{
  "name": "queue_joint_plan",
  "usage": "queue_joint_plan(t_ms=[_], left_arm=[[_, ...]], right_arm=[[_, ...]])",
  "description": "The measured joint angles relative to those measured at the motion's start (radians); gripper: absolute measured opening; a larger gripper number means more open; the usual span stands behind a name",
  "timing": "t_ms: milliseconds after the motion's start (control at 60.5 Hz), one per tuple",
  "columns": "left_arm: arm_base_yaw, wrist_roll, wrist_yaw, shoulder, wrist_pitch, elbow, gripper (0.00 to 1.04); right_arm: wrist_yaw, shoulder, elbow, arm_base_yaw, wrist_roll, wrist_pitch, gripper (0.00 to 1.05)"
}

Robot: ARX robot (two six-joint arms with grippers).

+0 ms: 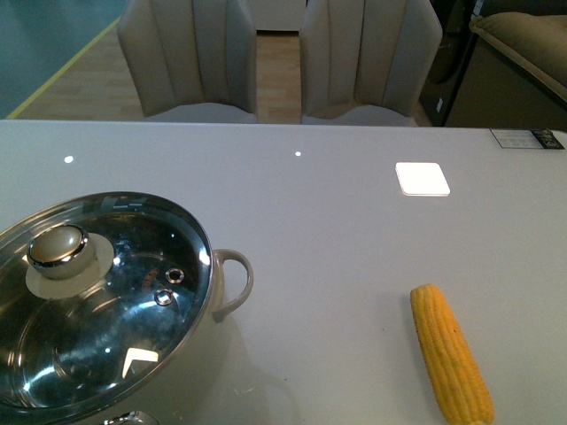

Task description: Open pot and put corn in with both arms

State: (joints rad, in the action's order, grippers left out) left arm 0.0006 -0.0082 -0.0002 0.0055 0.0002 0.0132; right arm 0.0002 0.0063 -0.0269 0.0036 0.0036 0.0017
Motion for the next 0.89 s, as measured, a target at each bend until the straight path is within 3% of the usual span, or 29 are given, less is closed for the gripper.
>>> queue_joint_plan(t_ms=[892], left_arm=[[0.0, 0.0, 0.0, 0.0, 0.0, 0.0, 0.98]], right_arm=[[0.0, 0.0, 0.0, 0.0, 0.0, 0.0, 0.96]])
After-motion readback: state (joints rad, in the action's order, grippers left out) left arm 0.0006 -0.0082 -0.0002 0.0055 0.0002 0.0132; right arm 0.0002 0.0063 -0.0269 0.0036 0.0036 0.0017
